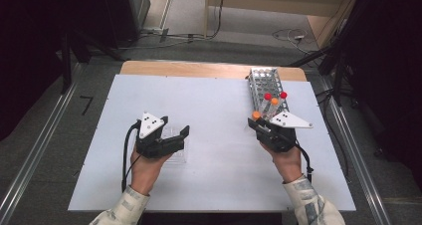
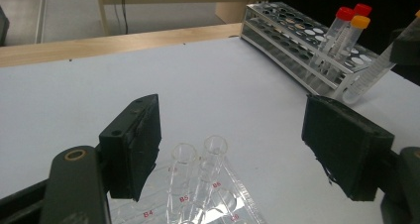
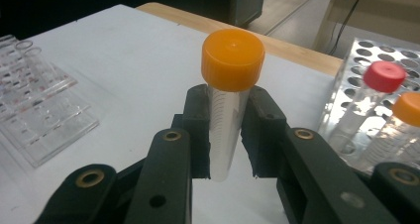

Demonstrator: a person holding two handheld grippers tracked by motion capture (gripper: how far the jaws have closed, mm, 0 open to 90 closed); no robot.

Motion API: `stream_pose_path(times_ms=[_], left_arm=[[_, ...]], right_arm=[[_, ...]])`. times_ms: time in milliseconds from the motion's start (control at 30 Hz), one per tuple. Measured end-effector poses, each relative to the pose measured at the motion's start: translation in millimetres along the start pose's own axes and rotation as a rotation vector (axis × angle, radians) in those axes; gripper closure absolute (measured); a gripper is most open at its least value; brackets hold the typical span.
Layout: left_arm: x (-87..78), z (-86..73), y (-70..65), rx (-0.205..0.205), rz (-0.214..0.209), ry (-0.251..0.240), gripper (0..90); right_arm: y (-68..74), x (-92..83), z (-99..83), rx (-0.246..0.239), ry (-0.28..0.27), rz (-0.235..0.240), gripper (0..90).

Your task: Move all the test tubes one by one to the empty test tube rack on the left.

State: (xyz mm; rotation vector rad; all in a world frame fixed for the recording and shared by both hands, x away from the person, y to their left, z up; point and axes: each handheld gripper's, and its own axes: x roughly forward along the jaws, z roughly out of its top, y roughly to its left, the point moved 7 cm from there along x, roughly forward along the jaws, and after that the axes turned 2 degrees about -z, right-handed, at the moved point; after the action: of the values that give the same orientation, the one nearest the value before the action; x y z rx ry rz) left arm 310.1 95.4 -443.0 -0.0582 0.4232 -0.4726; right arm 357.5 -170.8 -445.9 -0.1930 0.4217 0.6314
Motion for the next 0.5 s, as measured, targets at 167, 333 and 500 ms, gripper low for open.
stream_pose_path(times_ms=[167,333,500], left_arm=[[1.4,-0.9,-6.6,0.006,-0.021,0.005,23.7],[2.8,-2.1,-14.1,0.016,-0.040,0.012,23.7],[4.9,-3.4,-24.3,0.023,-0.070,0.014,23.7]], right_arm=[[15.9,9.4,-7.2,-0.030,0.025,0.036,71.2],[32.7,16.0,-12.6,-0.039,0.047,0.081,71.1],[49.0,21.5,-16.6,-0.062,0.063,0.117,71.2]])
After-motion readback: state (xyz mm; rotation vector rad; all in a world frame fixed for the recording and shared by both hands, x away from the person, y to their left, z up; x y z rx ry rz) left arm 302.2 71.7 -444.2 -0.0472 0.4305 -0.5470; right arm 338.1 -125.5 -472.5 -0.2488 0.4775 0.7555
